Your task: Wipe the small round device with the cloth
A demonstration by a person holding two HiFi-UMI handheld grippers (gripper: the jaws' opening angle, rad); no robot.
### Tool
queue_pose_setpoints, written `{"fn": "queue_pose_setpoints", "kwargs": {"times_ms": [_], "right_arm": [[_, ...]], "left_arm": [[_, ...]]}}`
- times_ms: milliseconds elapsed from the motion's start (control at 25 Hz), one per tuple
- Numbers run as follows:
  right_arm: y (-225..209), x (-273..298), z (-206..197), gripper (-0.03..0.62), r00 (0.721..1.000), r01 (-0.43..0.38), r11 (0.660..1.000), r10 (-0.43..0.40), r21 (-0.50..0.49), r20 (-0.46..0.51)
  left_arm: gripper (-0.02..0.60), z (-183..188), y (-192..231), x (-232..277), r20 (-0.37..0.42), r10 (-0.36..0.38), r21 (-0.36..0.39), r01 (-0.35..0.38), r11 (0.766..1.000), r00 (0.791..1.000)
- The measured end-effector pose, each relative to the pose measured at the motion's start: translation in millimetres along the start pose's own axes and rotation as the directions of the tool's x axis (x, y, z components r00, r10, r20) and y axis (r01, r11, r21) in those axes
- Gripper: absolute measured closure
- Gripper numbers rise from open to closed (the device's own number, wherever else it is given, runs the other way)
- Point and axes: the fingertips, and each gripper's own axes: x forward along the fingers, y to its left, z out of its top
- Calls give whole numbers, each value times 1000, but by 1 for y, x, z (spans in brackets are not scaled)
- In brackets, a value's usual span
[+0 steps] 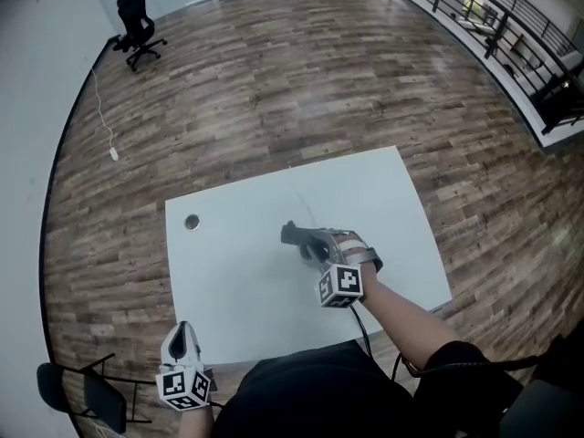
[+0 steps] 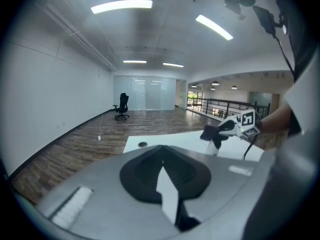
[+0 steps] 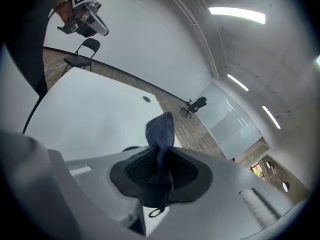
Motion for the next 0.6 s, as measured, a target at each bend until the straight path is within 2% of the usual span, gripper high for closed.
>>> {"fn": "queue_pose_setpoints", "kwargs": {"times_ms": [120,280,600], "right_arm": [[27,12,-3,519,999,-49,999,49,-3,-19],[22,13,-7,519,999,-23,993,28,118,-40],[23,8,-38,520,994,-35,968,59,249,-91]], "left_arm": [[574,-1,13,-3,-5,20,-6,-20,1000,1000],[574,-4,15,-5,-5,30,-24,-31,999,1000],[574,-8,5,-8,-15,24,-21,-25,999,1000]]}}
